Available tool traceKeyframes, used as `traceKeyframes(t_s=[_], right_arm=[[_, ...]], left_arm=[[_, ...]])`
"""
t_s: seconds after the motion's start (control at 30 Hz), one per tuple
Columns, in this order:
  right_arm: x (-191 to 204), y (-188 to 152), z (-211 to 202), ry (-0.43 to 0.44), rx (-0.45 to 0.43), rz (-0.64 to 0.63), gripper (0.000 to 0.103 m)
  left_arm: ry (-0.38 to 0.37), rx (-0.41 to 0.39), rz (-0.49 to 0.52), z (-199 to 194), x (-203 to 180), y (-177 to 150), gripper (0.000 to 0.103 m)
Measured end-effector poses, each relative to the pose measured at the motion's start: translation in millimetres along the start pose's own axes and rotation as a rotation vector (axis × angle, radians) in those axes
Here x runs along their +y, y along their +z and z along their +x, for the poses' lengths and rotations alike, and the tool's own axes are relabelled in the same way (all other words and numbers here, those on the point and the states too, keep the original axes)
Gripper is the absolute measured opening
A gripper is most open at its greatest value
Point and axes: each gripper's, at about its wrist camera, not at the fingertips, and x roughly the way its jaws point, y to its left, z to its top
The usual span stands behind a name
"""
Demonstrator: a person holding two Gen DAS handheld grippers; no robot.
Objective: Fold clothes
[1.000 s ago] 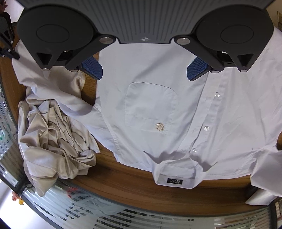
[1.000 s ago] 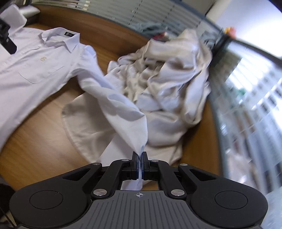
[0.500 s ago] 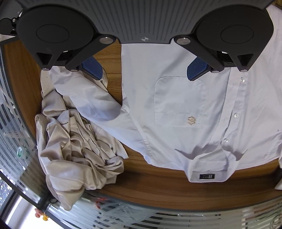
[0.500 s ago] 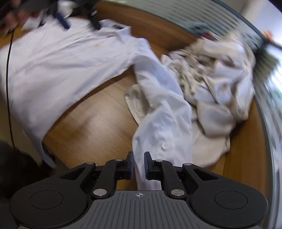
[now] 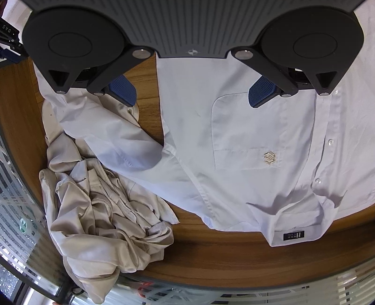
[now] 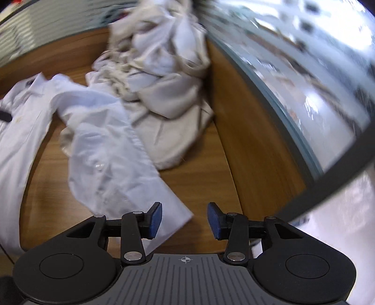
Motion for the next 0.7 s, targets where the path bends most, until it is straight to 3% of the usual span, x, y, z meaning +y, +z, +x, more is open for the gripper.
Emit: traceKeyframes(t_s=[0.3,0.43,0.57,0.67,0.7], right_arm=[[-49.7,-12.7,19.7,0.213,0.057,0.6,0.046],[-59.8,-17.1,30.9,0.267,0.067,0.755,0.045],[-69.7,-24.8,44.0,0.336,0.091,0.927,0.045],[-76.0,-31.3,47.6,0.372,0.091,1.019,0.04],[-76.9,-32.7,48.1,0.377,0.091,1.035,0.032]], left_arm=[[0.021,-0.023,0.058,23.3,-6.0,17.3,0.102],[0.021,-0.024,0.083,36.7,-8.9,26.0,0.102],[0.008,-0.006,0.041,53.5,-7.7,38.1,0.102],[0.002,0.007,0.022,69.5,-10.7,47.9,0.102],[0.0,0.011,0.018,75.0,-12.2,51.1,0.102]])
